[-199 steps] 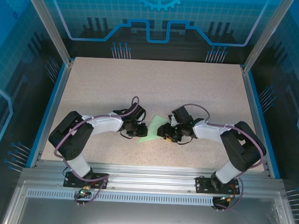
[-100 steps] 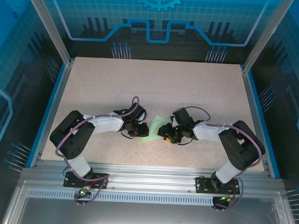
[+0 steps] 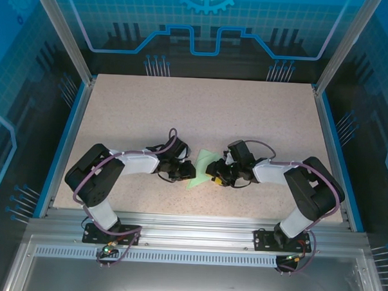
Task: Fold a paper plane with a square sheet of paper (pick it up from the middle)
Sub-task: Turn over the paper at the center of the table.
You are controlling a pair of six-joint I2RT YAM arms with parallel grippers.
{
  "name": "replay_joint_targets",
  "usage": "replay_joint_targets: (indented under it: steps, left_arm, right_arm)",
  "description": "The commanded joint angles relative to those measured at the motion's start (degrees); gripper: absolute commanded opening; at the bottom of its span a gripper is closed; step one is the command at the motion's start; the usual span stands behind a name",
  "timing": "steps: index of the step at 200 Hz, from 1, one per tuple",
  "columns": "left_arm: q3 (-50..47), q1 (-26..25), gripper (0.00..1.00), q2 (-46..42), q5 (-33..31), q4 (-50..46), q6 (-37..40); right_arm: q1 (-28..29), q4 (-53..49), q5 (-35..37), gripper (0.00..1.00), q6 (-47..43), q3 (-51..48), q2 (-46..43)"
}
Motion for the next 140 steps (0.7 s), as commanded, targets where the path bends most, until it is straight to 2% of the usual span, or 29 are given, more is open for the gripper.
replay_joint_targets:
  steps: [1,24,67,140]
  left_arm:
    - [-1.60,-0.19,0.20,1.08,4.23,0.81,-2.92]
    - [-1.73,-0.18,0.20,0.58,3.26,0.15,-3.35]
    - [-2.03,-0.32,0.21,-0.05,2.60,-0.17,-3.81]
    - [-1.66,-0.72,0.21,-0.09,3.00,-0.11,-3.72]
  right_arm:
    - [-0.25,8.97,0.27,0.46,0.02,-0.80,2.27]
    - [-1.29,7.33,2.03,0.46,-0.25,-1.63,0.40]
    - [-2.17,-3.84,8.39,0.47,-3.79,-1.12,-5.52]
    - [-2.63,-2.63,9.58,0.48,-3.38,-0.41,-2.82]
